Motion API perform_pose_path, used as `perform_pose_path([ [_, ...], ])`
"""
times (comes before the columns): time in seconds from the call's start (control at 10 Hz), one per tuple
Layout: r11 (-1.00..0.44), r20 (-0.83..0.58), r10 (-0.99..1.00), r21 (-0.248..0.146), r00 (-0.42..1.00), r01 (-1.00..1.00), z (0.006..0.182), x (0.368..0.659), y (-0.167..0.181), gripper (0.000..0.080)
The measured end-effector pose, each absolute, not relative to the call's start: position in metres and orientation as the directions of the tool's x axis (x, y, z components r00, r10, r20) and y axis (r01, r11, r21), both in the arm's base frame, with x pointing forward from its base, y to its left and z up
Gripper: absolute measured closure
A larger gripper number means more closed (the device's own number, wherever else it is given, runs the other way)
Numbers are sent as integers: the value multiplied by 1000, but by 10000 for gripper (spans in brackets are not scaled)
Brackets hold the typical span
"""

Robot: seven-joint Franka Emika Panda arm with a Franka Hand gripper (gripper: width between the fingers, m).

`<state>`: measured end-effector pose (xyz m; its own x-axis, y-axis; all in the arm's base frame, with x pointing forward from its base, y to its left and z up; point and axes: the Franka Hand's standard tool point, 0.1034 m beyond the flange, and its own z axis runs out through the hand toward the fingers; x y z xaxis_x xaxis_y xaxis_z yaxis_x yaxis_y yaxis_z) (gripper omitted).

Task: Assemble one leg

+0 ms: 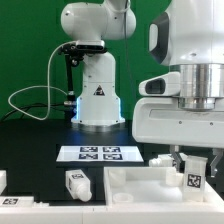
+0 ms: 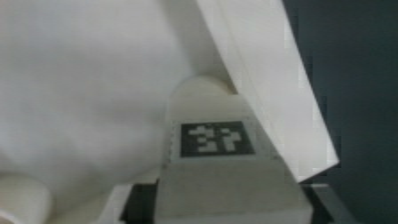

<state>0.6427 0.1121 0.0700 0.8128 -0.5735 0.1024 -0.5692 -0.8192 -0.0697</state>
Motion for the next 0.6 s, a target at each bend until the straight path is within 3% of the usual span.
perform_pose_path([
  [0.1, -770, 96, -638, -77, 764, -633, 70, 643, 111, 514],
  [0.3, -488, 32, -873, -113, 487, -866, 70, 642, 108, 514],
  [0.6, -303, -15, -952, -112, 307, -946, 70, 641, 107, 512],
])
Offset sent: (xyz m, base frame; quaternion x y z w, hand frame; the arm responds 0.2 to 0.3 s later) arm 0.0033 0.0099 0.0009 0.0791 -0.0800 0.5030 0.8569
